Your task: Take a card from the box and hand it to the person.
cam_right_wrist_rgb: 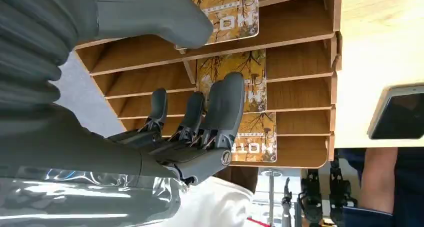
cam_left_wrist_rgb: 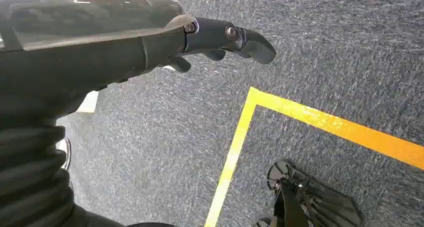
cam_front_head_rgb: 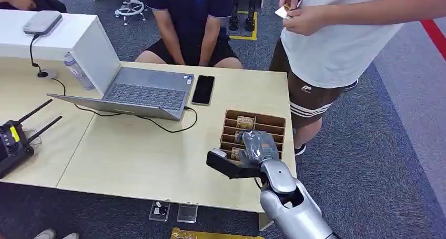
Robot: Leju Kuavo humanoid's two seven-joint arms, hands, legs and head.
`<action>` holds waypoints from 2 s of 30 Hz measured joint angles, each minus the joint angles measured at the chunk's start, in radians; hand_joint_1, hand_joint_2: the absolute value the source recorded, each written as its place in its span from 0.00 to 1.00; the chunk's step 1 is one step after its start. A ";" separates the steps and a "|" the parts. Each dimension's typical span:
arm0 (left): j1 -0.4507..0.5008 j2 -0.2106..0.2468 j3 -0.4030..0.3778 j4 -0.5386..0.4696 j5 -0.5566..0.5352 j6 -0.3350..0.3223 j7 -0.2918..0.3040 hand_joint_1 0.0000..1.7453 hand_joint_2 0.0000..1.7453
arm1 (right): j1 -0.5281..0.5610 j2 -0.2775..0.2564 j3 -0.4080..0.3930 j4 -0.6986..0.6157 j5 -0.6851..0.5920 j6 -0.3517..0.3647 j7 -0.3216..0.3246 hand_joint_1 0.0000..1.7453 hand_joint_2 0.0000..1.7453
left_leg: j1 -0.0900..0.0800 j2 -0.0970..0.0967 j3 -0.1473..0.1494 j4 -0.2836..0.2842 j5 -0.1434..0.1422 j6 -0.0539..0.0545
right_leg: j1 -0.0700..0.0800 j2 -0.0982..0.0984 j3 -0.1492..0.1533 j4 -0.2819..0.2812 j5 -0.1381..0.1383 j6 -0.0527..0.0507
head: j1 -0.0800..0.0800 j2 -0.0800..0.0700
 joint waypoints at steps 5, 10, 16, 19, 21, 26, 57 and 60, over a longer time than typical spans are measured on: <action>0.000 0.000 0.000 0.000 -0.002 -0.001 -0.001 0.00 1.00 | 0.005 0.000 -0.001 0.002 0.008 0.002 0.000 0.54 1.00 | 0.000 0.000 0.000 0.000 0.000 0.000 | 0.000 0.000 0.000 0.000 0.000 0.000 | 0.000 0.000; 0.000 0.000 0.000 0.000 -0.002 -0.002 -0.001 0.00 1.00 | 0.008 0.000 -0.001 0.004 0.008 0.002 0.000 0.57 1.00 | 0.000 0.000 0.000 0.000 0.000 0.000 | 0.000 0.000 0.000 0.000 0.000 0.000 | 0.000 0.000; 0.000 0.000 0.000 0.000 -0.002 -0.003 -0.001 0.00 1.00 | 0.010 0.000 -0.001 0.005 0.009 0.004 0.000 0.57 1.00 | 0.000 0.000 0.000 0.000 0.000 0.000 | 0.000 0.000 0.000 0.000 0.000 0.000 | 0.000 0.000; 0.000 0.001 0.000 0.000 -0.002 -0.006 -0.001 0.00 1.00 | 0.013 -0.001 -0.001 0.005 0.009 0.004 0.000 0.57 1.00 | 0.000 0.000 0.000 0.000 0.000 0.000 | 0.000 0.000 0.000 0.000 0.000 0.000 | 0.000 0.000; 0.000 0.000 0.000 0.000 -0.002 -0.007 -0.001 0.00 1.00 | 0.013 -0.001 -0.001 0.005 0.009 0.005 0.000 0.57 1.00 | 0.000 0.000 0.000 0.000 0.000 0.000 | 0.000 0.000 0.000 0.000 0.000 0.000 | 0.000 0.000; 0.000 0.001 0.000 0.000 -0.002 -0.007 -0.001 0.00 1.00 | 0.013 -0.001 -0.002 0.007 0.010 0.006 0.000 0.57 1.00 | 0.000 0.000 0.000 0.000 0.000 0.000 | 0.000 0.000 0.000 0.000 0.000 0.000 | 0.000 0.000; 0.000 0.001 0.000 0.000 -0.002 -0.005 -0.001 0.00 1.00 | 0.014 -0.001 -0.008 0.010 0.015 0.006 0.000 0.50 1.00 | 0.000 0.000 0.000 0.000 0.000 0.000 | 0.000 0.000 0.000 0.000 0.000 0.000 | 0.000 0.000; 0.000 0.001 0.000 0.000 -0.002 -0.005 -0.001 0.00 1.00 | 0.014 -0.001 -0.008 0.011 0.016 0.006 0.000 0.54 1.00 | 0.000 0.000 0.000 0.000 0.000 0.000 | 0.000 0.000 0.000 0.000 0.000 0.000 | 0.000 0.000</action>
